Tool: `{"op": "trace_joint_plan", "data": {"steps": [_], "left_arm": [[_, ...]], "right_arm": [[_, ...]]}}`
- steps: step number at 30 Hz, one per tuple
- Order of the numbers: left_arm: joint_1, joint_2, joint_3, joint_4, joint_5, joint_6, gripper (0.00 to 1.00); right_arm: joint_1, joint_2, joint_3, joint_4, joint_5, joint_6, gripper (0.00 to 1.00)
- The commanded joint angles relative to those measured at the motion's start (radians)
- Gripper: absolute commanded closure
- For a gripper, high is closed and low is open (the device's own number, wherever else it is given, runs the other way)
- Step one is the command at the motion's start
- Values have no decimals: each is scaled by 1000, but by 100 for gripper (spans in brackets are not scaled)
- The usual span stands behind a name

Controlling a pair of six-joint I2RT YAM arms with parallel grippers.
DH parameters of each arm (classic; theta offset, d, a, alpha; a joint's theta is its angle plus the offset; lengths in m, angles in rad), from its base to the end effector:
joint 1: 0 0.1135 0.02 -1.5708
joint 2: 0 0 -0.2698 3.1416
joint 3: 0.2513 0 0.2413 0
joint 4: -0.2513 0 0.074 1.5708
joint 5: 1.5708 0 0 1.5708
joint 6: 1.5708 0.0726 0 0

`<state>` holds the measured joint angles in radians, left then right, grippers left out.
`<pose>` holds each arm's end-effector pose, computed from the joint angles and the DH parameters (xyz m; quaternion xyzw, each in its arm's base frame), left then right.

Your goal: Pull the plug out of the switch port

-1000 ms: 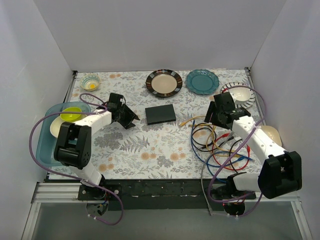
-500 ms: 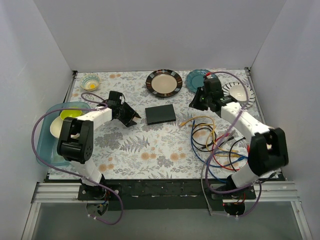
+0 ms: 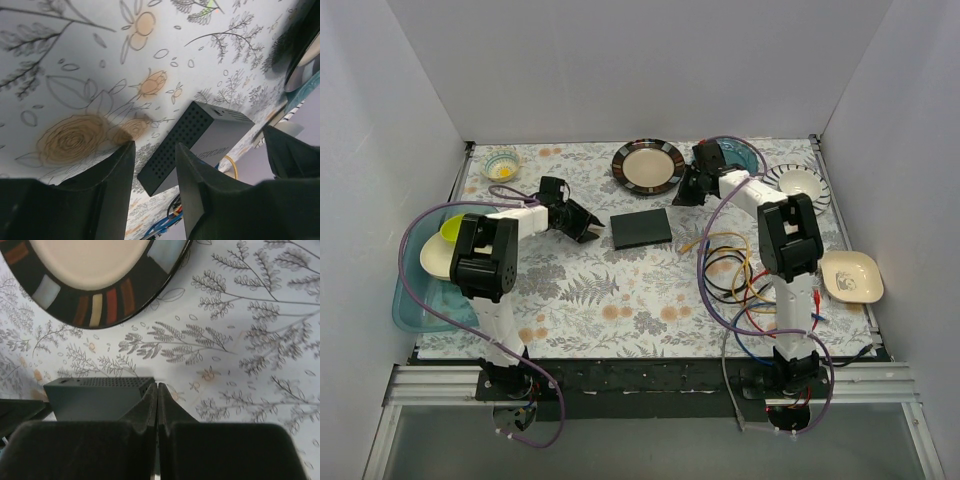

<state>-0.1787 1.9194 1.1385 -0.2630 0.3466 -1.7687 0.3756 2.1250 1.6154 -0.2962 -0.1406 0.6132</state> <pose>0.3813 -0.0939 0.1222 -0.6475 0.6981 -0.3057 0.0065 0.4580 0.1915 0.1760 0.0837 0.9220 0.2340 0.2968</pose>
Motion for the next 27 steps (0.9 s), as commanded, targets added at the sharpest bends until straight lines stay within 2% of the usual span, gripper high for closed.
{"op": "trace_joint_plan", "data": {"steps": [1, 3, 8, 12, 20, 27], "left_arm": [[-1, 30, 46, 27, 20, 0, 66], [-1, 46, 47, 27, 22, 6, 67], [-11, 72, 49, 30, 57, 15, 77], [-53, 55, 21, 30, 63, 40, 81], [-99, -166, -189, 15, 71, 81, 81], [-117, -367, -351, -22, 60, 86, 81]], "right_arm": [[25, 110, 136, -115, -33, -3, 99], [42, 128, 143, -130, -24, -16, 99], [68, 99, 20, -83, -33, -13, 99], [133, 49, -64, -58, -43, -38, 99], [250, -155, -332, -34, -54, -66, 99], [270, -310, -587, 2, -83, -43, 99]]}}
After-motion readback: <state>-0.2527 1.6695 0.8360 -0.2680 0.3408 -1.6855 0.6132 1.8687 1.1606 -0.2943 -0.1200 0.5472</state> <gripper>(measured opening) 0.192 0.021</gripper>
